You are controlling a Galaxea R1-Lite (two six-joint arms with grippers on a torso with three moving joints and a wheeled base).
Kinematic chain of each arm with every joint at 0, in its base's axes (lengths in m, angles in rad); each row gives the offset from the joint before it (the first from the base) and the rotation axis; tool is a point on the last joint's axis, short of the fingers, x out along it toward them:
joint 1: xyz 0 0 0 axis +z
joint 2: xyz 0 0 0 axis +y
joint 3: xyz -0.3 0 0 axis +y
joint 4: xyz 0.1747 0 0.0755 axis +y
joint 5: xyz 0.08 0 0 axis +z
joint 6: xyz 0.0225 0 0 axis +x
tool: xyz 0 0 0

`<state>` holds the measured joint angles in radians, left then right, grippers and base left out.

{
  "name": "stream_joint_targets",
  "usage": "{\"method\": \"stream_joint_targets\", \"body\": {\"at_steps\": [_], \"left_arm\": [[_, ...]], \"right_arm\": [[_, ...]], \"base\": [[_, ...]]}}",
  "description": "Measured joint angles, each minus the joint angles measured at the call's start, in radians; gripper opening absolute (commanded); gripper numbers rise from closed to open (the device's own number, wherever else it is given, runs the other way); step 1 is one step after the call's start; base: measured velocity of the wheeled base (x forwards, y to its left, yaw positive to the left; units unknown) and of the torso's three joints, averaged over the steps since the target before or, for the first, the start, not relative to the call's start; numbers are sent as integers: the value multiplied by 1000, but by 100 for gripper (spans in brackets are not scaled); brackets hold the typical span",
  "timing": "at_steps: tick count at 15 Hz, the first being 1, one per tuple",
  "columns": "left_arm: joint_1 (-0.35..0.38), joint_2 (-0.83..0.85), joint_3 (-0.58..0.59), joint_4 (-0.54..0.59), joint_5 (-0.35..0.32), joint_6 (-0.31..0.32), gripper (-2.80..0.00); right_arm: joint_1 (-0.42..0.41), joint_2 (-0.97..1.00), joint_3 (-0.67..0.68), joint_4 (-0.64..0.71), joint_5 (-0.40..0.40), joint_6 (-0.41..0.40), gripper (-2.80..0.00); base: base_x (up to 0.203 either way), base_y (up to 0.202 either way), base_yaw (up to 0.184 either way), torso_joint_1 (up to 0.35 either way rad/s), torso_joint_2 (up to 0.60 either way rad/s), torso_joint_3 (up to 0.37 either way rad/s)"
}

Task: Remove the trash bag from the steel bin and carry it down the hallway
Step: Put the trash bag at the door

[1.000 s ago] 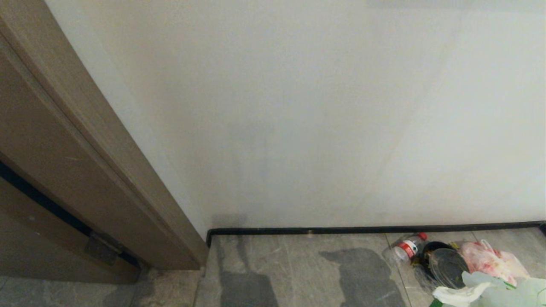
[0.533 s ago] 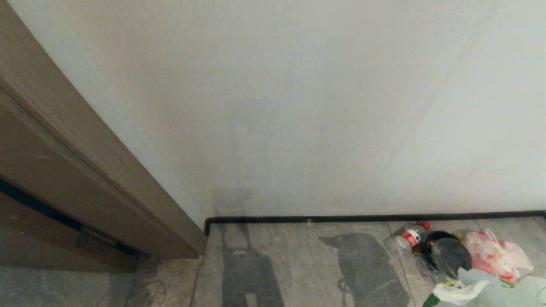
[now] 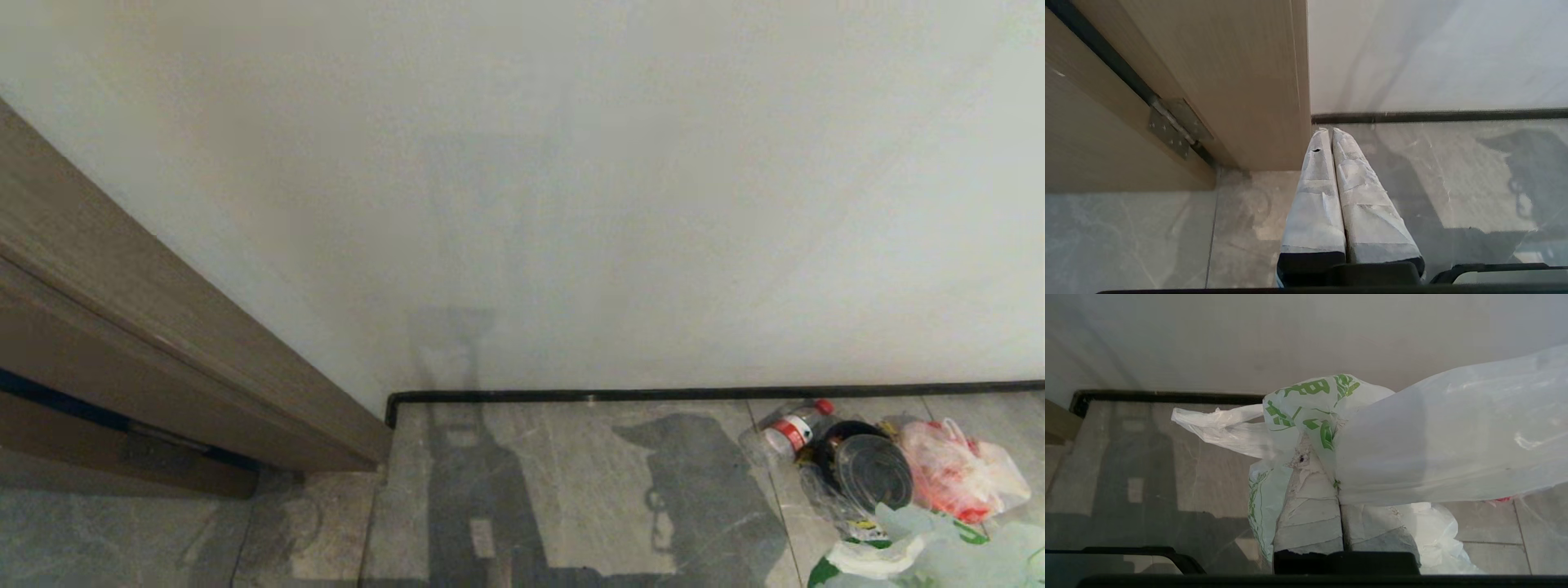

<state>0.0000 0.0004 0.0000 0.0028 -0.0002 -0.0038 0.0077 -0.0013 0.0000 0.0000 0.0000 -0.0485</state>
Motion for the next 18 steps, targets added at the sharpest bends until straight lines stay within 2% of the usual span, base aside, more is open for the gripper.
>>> {"method": "stream_joint_targets", "body": {"at_steps": [6, 8, 10, 13, 18], "left_arm": [[0, 0, 0, 0, 0, 2, -280], [0, 0, 0, 0, 0, 2, -280], [0, 0, 0, 0, 0, 1, -280], [0, 0, 0, 0, 0, 1, -280], [0, 0, 0, 0, 0, 1, -280]], "right_arm": [[0, 0, -25, 33, 1, -6, -280], [0, 1, -136, 107, 3, -2, -280], [0, 36, -276, 249, 21, 1, -280], [0, 194, -448, 406, 64, 2, -280], [21, 625, -629, 435, 77, -25, -280]], "base": [[0, 0, 0, 1, 1, -16], [0, 0, 0, 0, 0, 0], [0, 0, 0, 0, 0, 0], [0, 0, 0, 0, 0, 0], [0, 0, 0, 0, 0, 0]]}}
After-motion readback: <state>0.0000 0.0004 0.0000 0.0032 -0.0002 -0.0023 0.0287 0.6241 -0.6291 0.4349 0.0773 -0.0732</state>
